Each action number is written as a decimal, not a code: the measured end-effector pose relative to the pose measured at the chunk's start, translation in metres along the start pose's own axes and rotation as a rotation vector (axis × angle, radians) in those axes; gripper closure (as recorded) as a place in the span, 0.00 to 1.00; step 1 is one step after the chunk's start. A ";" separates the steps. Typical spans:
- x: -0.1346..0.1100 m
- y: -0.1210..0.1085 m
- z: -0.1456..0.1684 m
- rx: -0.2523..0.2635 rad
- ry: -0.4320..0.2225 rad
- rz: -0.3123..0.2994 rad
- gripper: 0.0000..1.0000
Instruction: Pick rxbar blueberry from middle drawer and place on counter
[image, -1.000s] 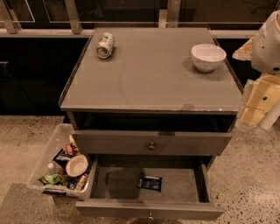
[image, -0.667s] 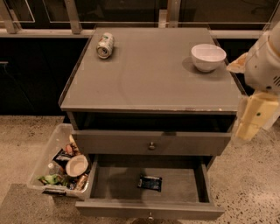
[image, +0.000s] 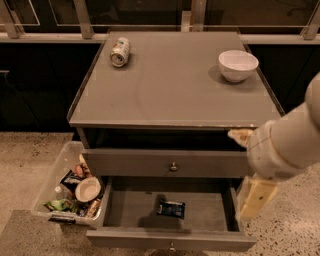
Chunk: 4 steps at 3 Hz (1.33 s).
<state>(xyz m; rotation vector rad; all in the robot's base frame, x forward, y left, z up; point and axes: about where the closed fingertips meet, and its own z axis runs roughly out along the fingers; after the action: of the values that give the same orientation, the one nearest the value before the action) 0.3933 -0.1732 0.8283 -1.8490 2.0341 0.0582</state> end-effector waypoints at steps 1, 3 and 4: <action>0.010 0.036 0.096 -0.073 -0.015 0.012 0.00; 0.044 0.120 0.232 -0.214 0.017 0.134 0.00; 0.044 0.119 0.231 -0.214 0.017 0.135 0.00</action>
Offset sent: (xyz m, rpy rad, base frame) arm -0.1217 0.0593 -0.4116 -0.0115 0.4611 -0.0443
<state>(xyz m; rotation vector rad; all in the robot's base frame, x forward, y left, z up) 0.3347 -0.1327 0.5742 -1.8357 2.2369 0.3090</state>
